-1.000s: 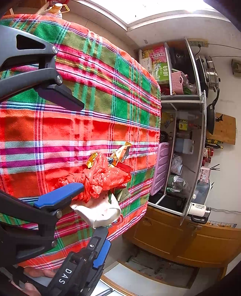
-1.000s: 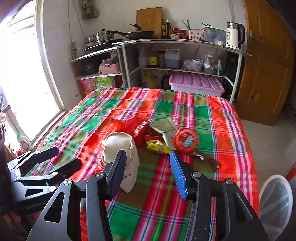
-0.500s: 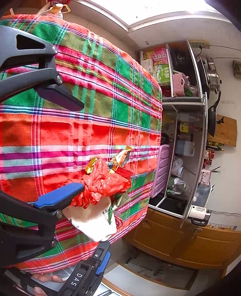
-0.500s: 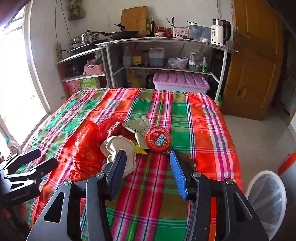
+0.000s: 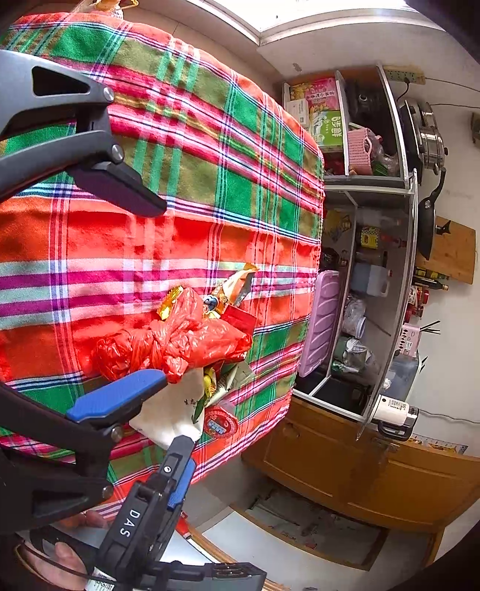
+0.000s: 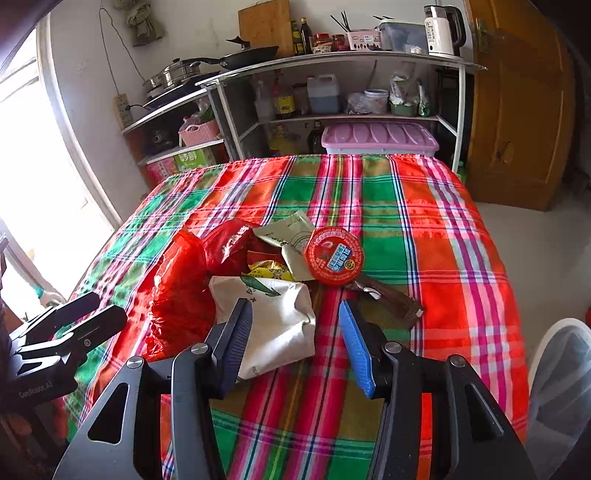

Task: Collect trash
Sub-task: 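Grasp the white paper cup with the right gripper while the left gripper grasps the red plastic bag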

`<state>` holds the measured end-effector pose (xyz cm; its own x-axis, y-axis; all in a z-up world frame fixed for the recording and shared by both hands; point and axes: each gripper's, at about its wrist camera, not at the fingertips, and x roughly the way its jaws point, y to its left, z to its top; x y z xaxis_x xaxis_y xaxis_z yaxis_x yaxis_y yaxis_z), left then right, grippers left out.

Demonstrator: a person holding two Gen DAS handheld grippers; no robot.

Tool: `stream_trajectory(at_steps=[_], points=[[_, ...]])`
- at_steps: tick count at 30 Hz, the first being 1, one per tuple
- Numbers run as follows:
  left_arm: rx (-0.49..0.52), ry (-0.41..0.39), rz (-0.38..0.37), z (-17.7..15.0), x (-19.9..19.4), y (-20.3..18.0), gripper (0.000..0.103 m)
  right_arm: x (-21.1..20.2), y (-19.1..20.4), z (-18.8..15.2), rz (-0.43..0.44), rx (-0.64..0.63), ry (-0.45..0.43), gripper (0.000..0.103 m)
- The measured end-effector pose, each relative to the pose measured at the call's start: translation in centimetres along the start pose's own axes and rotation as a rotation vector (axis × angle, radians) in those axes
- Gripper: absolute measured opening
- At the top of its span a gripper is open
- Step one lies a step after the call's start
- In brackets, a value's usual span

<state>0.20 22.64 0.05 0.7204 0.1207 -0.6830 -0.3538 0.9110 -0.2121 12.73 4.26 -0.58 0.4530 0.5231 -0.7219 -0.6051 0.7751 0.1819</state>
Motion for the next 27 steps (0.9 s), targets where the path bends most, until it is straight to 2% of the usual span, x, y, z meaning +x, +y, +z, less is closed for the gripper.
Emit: stream_trajectory(at_steps=[4, 19, 21, 22, 27], points=[[-0.005, 0.027, -0.042, 0.2, 1.1, -0.4, 0.088, 0.9, 0.1, -0.1, 0.039, -0.008, 0.026, 0.05], [0.022, 0.078, -0.066, 0.8, 4.2, -1.9, 0.088, 4.1, -1.3, -0.4, 0.038, 0.024, 0.118, 0.05], [0.028, 0.082, -0.072, 0.9, 4.5, -2.0, 0.088, 4.0, -1.3, -0.4, 0.045, 0.023, 0.114, 0.044], [0.029, 0.085, -0.079, 0.9, 4.7, -2.1, 0.088, 4.0, -1.2, -0.4, 0.051, 0.021, 0.113, 0.036], [0.023, 0.084, -0.092, 0.9, 5.2, -2.2, 0.088, 3.9, -0.9, -0.3, 0.042, 0.006, 0.101, 0.035]])
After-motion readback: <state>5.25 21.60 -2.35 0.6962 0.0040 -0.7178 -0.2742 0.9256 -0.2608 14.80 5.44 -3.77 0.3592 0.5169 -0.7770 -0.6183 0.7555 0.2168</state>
